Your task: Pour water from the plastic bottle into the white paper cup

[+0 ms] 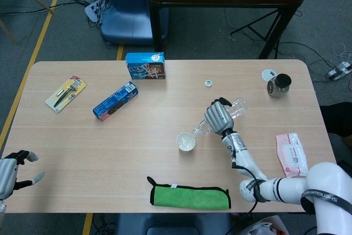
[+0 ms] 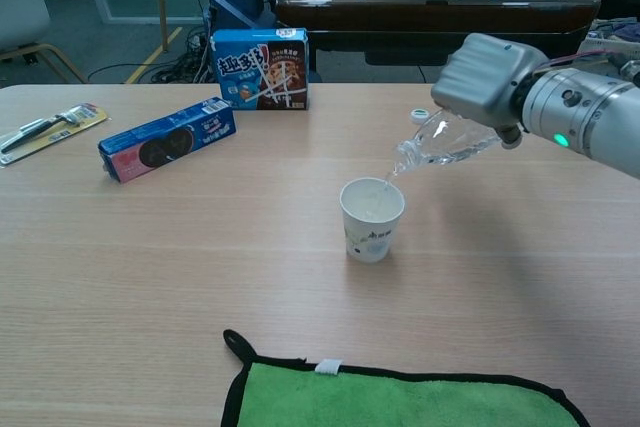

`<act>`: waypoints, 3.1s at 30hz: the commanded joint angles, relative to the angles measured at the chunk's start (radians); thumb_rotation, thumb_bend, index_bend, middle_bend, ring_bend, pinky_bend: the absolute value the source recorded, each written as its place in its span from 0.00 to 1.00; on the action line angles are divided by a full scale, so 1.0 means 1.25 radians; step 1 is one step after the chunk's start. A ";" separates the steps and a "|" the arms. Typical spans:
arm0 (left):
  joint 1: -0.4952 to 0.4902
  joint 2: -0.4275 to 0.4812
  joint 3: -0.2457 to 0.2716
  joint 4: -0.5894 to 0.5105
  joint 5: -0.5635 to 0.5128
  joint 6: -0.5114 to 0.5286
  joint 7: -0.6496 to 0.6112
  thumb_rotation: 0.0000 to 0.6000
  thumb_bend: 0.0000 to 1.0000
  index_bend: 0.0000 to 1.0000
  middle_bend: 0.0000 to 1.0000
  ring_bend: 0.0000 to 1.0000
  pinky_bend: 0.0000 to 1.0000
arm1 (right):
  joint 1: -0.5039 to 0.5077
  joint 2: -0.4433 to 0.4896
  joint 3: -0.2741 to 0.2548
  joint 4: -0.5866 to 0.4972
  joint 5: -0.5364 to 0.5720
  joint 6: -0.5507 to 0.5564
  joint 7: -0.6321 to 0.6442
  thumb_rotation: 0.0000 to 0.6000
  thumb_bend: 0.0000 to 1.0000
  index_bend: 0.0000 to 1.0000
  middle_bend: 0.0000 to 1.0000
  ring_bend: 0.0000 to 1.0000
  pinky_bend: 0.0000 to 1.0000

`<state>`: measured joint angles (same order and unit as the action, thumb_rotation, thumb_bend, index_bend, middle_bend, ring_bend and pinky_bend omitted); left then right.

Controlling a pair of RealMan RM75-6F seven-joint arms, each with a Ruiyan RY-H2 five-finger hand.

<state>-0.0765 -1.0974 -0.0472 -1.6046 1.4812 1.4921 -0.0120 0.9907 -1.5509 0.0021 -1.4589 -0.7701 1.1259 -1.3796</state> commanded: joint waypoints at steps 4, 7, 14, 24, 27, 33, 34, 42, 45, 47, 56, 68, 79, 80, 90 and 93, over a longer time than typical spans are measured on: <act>0.000 0.001 0.000 -0.001 -0.002 -0.002 0.000 1.00 0.10 0.50 0.50 0.51 0.75 | -0.001 -0.003 0.001 0.002 -0.004 0.002 0.002 1.00 0.17 0.59 0.63 0.52 0.57; 0.000 0.001 0.000 -0.001 -0.002 -0.002 0.001 1.00 0.10 0.50 0.51 0.51 0.75 | -0.001 -0.005 0.002 0.003 -0.005 0.002 0.003 1.00 0.17 0.59 0.63 0.52 0.57; 0.000 0.002 0.000 -0.002 -0.004 -0.003 0.001 1.00 0.10 0.50 0.50 0.51 0.75 | 0.001 -0.007 0.002 0.003 -0.007 0.003 -0.002 1.00 0.17 0.59 0.63 0.52 0.57; -0.001 0.004 -0.001 -0.005 -0.006 -0.005 0.005 1.00 0.10 0.50 0.50 0.51 0.75 | 0.000 -0.008 0.003 0.003 -0.011 0.005 -0.003 1.00 0.17 0.59 0.63 0.52 0.57; -0.001 0.004 -0.001 -0.004 -0.007 -0.006 0.006 1.00 0.10 0.50 0.50 0.51 0.75 | 0.000 -0.008 0.002 0.004 -0.014 0.007 -0.006 1.00 0.17 0.59 0.63 0.52 0.57; -0.001 0.004 -0.001 -0.005 -0.008 -0.006 0.006 1.00 0.10 0.50 0.50 0.51 0.75 | 0.000 -0.010 0.002 0.008 -0.020 0.012 -0.011 1.00 0.17 0.59 0.63 0.52 0.57; -0.001 0.004 -0.001 -0.005 -0.008 -0.006 0.006 1.00 0.10 0.50 0.50 0.51 0.75 | 0.000 -0.010 0.002 0.008 -0.021 0.012 -0.012 1.00 0.17 0.59 0.63 0.52 0.57; 0.000 0.004 0.000 -0.005 -0.009 -0.007 0.008 1.00 0.10 0.50 0.50 0.51 0.75 | -0.002 -0.010 0.002 0.004 -0.025 0.017 -0.017 1.00 0.17 0.59 0.63 0.52 0.57; -0.001 0.004 0.000 -0.005 -0.009 -0.008 0.009 1.00 0.10 0.50 0.50 0.51 0.75 | -0.003 -0.009 0.002 0.003 -0.027 0.017 -0.017 1.00 0.17 0.59 0.63 0.52 0.57; -0.001 0.004 0.000 -0.005 -0.009 -0.008 0.010 1.00 0.10 0.50 0.50 0.51 0.75 | -0.003 -0.009 0.003 0.002 -0.028 0.018 -0.016 1.00 0.17 0.59 0.63 0.52 0.57; -0.001 0.003 0.000 -0.005 -0.010 -0.010 0.010 1.00 0.10 0.50 0.50 0.51 0.75 | -0.005 -0.011 0.005 0.004 -0.029 0.016 -0.015 1.00 0.17 0.59 0.63 0.52 0.57; 0.000 0.004 0.000 -0.005 -0.011 -0.009 0.008 1.00 0.10 0.50 0.50 0.51 0.75 | -0.005 -0.015 0.006 0.006 -0.030 0.015 -0.021 1.00 0.17 0.59 0.63 0.52 0.57; -0.001 0.004 0.000 -0.004 -0.009 -0.009 0.007 1.00 0.10 0.50 0.50 0.51 0.75 | -0.005 -0.017 0.006 0.005 -0.027 0.015 -0.029 1.00 0.17 0.59 0.63 0.52 0.57; -0.001 0.004 0.000 -0.004 -0.009 -0.009 0.007 1.00 0.10 0.50 0.50 0.51 0.75 | -0.005 -0.017 0.006 0.005 -0.027 0.015 -0.029 1.00 0.17 0.59 0.63 0.52 0.57; -0.001 0.003 0.000 -0.004 -0.009 -0.009 0.009 1.00 0.10 0.50 0.50 0.51 0.75 | -0.003 -0.020 0.005 0.007 -0.026 0.015 -0.038 1.00 0.17 0.59 0.63 0.52 0.57; -0.001 0.004 0.000 -0.005 -0.009 -0.009 0.008 1.00 0.10 0.50 0.50 0.51 0.75 | -0.002 -0.021 0.005 0.006 -0.025 0.016 -0.042 1.00 0.17 0.59 0.63 0.52 0.57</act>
<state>-0.0778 -1.0926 -0.0475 -1.6106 1.4695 1.4805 -0.0014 0.9875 -1.5774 0.0091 -1.4513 -0.8017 1.1458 -1.4318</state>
